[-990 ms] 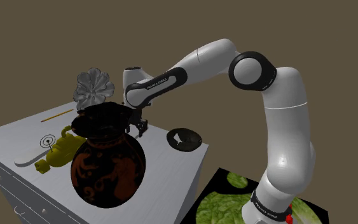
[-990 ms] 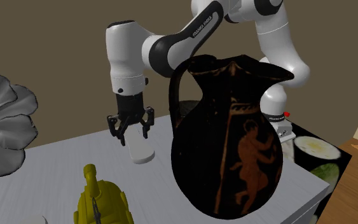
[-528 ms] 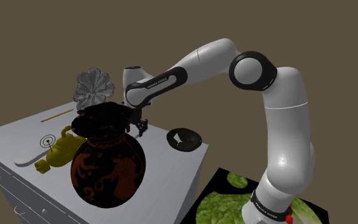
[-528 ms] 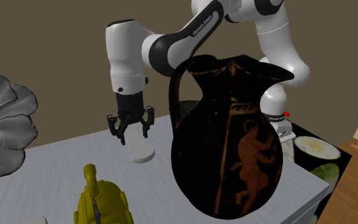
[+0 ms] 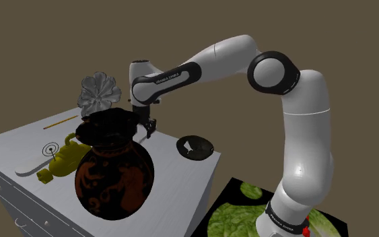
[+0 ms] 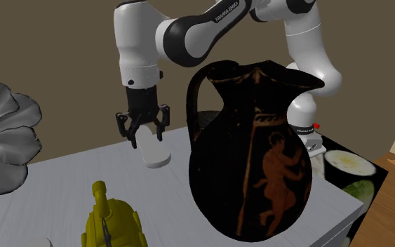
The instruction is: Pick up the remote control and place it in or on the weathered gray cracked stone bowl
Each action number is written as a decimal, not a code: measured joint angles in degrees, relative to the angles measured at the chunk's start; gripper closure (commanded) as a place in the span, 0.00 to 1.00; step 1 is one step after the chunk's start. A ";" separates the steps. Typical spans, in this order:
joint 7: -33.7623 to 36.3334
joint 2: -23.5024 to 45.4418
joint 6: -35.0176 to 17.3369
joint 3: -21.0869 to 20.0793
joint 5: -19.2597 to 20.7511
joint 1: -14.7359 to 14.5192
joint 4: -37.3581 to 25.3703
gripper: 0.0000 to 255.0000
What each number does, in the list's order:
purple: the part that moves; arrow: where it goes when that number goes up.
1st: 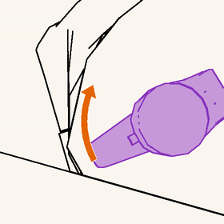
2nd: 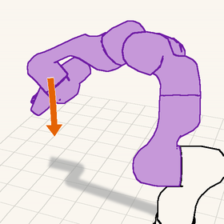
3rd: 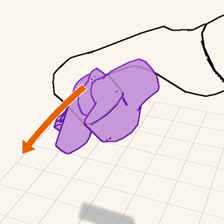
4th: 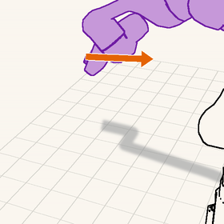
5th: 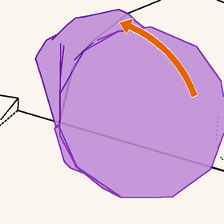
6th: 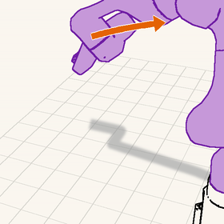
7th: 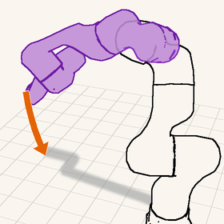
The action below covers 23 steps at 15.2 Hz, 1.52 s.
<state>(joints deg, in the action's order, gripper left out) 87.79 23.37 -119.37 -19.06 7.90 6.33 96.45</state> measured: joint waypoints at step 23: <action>-8.08 -22.07 4.00 0.13 -8.11 5.51 16.83 1.00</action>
<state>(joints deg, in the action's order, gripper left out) 79.72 1.30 -115.36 -18.93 -0.22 11.84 113.27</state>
